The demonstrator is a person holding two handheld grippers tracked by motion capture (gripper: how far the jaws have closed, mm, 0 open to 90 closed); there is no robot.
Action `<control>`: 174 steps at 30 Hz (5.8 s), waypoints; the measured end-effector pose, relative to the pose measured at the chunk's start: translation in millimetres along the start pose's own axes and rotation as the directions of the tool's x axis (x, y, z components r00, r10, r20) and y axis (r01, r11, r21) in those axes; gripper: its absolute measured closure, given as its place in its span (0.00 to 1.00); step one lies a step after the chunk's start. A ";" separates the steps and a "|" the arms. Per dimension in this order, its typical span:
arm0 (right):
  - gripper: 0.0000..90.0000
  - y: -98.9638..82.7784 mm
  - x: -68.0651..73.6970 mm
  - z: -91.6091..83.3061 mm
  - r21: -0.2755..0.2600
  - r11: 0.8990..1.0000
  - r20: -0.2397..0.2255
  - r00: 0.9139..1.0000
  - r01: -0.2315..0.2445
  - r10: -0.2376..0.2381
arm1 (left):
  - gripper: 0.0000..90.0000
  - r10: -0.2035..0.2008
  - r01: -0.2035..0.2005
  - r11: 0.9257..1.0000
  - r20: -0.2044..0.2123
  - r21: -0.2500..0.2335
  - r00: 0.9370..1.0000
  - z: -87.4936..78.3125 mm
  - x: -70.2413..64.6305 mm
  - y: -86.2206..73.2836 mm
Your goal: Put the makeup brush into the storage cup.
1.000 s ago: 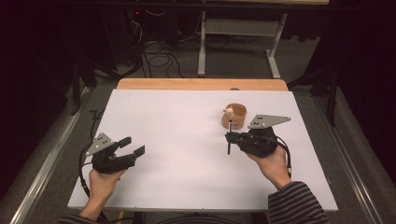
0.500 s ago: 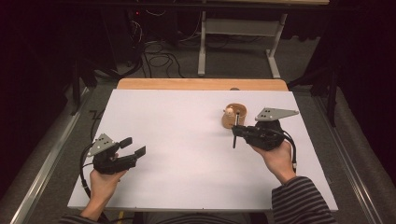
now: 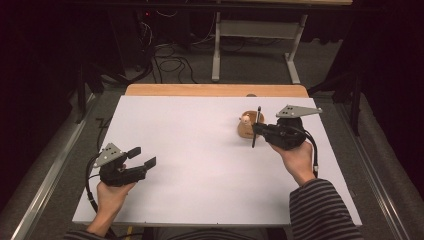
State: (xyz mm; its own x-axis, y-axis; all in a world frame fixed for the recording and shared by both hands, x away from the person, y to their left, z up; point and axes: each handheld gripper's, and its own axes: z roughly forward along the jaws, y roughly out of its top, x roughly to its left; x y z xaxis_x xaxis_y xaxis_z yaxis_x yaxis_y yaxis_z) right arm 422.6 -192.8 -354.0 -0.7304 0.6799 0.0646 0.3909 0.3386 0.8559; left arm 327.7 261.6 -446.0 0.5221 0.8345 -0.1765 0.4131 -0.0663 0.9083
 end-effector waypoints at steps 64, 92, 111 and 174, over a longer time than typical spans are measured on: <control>0.95 30.0 -58.7 56.2 -0.012 0.995 0.245 0.965 -0.097 0.097 | 0.33 0.022 -0.022 1.000 0.015 -0.017 1.000 -0.3 -2.6 -1.5; 0.95 16.3 -62.5 91.0 0.091 0.986 0.291 0.951 -0.137 0.105 | 0.33 0.033 -0.032 0.999 0.029 -0.014 0.999 -0.6 -5.0 -1.4; 0.68 11.1 -67.0 96.5 0.134 0.975 0.305 0.944 -0.178 0.130 | 0.33 0.041 -0.040 0.999 0.039 -0.015 0.998 -0.3 -5.9 -1.2; 0.40 -13.7 -57.6 1.1 -0.045 0.986 0.203 0.965 -0.160 0.166 | 0.30 0.028 -0.027 0.999 0.030 -0.024 0.999 -1.3 -4.5 -0.8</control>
State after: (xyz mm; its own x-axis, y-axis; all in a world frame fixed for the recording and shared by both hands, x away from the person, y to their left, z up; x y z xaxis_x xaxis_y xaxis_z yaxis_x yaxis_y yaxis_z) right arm 459.9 -235.9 -370.0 -0.5262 0.8444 0.1007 0.4772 0.1952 0.8568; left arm 324.0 258.6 -445.4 0.5557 0.8154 -0.1621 0.3802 -0.0758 0.9218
